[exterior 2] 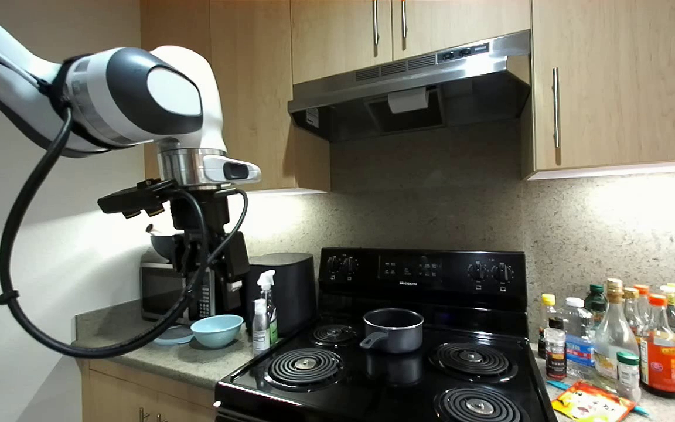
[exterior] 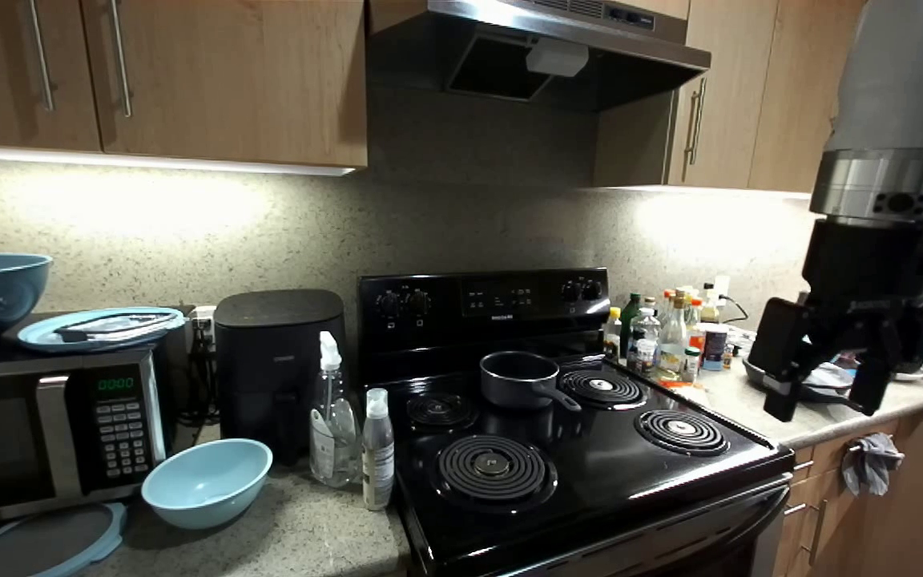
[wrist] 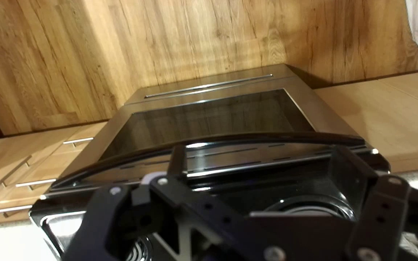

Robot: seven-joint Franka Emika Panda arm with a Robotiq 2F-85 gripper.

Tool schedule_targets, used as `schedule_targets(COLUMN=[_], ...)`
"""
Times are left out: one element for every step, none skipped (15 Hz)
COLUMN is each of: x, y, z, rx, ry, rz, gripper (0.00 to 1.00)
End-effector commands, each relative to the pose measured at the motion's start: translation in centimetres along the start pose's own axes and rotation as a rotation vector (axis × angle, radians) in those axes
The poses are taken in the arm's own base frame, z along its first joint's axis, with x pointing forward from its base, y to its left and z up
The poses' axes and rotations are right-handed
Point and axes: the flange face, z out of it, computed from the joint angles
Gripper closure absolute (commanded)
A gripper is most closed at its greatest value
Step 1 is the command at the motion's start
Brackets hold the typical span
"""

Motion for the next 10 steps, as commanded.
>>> schedule_targets(x=[2.3, 3.1, 4.0, 5.1, 6.6, 7.8, 9.1, 10.0, 10.1, 8.5], y=[-2.1, -2.5, -3.0, -3.2, -3.2, -3.1, -2.6, -2.3, -1.9, -2.1], z=[-1.9, -2.3, -2.7, -2.9, -2.7, -2.6, -2.2, -1.9, -1.7, -2.4], rx=[0.006, 0.013, 0.02, 0.031, 0.03, 0.031, 0.025, 0.008, -0.004, 0.022], ry=[0.12, 0.151, 0.177, 0.195, 0.2, 0.197, 0.179, 0.156, 0.132, 0.166], rz=[-0.032, -0.037, -0.041, -0.049, -0.031, -0.027, -0.012, 0.001, -0.013, -0.014], gripper=[0.0, 0.0, 0.0, 0.0, 0.0, 0.0, 0.0, 0.0, 0.0, 0.0])
